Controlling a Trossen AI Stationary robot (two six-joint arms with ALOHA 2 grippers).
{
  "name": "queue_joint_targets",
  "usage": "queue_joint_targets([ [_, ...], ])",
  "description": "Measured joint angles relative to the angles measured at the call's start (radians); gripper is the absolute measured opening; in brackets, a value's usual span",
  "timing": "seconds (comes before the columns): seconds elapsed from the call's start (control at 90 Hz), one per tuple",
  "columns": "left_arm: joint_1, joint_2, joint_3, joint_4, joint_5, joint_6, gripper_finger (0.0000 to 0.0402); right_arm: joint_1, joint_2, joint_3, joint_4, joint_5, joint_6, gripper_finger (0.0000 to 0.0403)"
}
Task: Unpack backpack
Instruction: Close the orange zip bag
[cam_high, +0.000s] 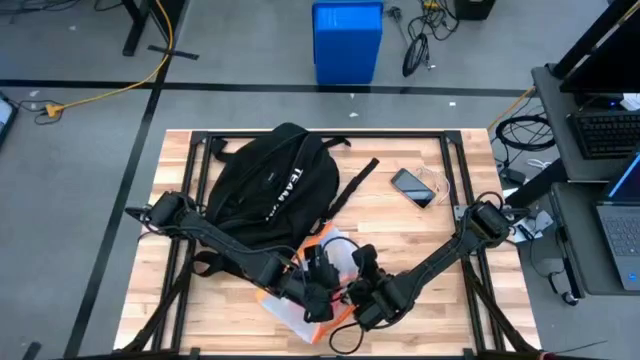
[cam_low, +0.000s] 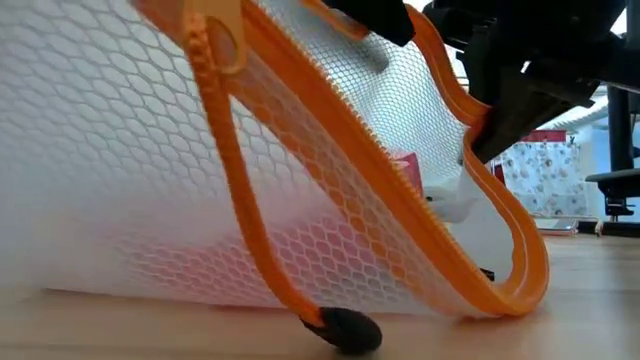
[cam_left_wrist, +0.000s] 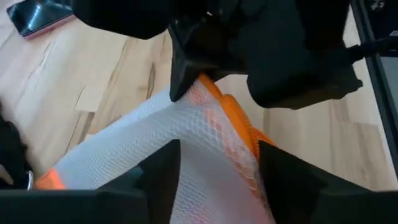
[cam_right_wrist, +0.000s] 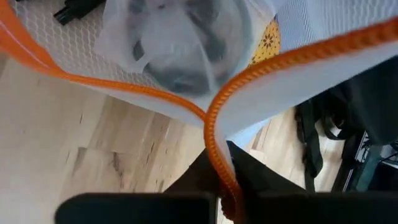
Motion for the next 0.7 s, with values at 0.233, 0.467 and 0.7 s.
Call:
queue_joint_targets([
  [0.233, -0.001, -0.007, 0.000, 0.086, 0.010, 0.031, 0.0215, 0.000, 0.000, 0.000, -0.001, -0.002, 0.000, 0.0000],
  [0.467, -0.011, -0.024, 0.000, 0.117, 0.008, 0.060, 0.0215, 0.001, -0.001, 0.000, -0.007, -0.004, 0.000, 0.0000],
  [0.7, -0.058, -0.099, 0.000, 0.078, 0.002, 0.030, 0.0215, 0.001, -0.001, 0.000, -0.022, -0.004, 0.013, 0.0000],
])
